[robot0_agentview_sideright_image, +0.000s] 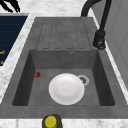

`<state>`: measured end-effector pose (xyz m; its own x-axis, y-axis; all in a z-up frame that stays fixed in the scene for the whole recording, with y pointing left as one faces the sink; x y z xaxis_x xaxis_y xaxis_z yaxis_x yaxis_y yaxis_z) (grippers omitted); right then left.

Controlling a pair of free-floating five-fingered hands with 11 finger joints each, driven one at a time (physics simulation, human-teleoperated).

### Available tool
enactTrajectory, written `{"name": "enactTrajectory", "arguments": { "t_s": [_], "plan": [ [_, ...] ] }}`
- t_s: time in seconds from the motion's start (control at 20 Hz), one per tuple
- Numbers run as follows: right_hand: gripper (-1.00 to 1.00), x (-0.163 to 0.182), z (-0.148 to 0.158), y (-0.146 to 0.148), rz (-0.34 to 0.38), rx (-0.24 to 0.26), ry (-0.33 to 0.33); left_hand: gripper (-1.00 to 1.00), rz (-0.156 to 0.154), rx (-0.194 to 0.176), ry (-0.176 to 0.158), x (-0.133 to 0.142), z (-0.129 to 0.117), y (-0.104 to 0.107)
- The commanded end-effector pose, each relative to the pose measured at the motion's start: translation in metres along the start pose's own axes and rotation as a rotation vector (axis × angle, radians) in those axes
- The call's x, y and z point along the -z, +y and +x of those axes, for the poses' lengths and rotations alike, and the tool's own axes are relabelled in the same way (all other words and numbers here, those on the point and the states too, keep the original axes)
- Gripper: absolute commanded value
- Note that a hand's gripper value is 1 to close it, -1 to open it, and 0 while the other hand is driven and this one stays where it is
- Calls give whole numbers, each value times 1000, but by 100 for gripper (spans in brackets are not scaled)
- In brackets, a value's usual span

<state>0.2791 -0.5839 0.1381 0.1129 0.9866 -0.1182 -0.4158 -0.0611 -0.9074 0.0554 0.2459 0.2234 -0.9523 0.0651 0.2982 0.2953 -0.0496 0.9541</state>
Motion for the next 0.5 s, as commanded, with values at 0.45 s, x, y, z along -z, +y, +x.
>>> {"name": "enactTrajectory", "arguments": {
  "t_s": [0.45],
  "plan": [
    [100, 54, -37, 31, 5, 94, -122, 0, 0, 0, 0, 0, 0, 0]
  ]
}}
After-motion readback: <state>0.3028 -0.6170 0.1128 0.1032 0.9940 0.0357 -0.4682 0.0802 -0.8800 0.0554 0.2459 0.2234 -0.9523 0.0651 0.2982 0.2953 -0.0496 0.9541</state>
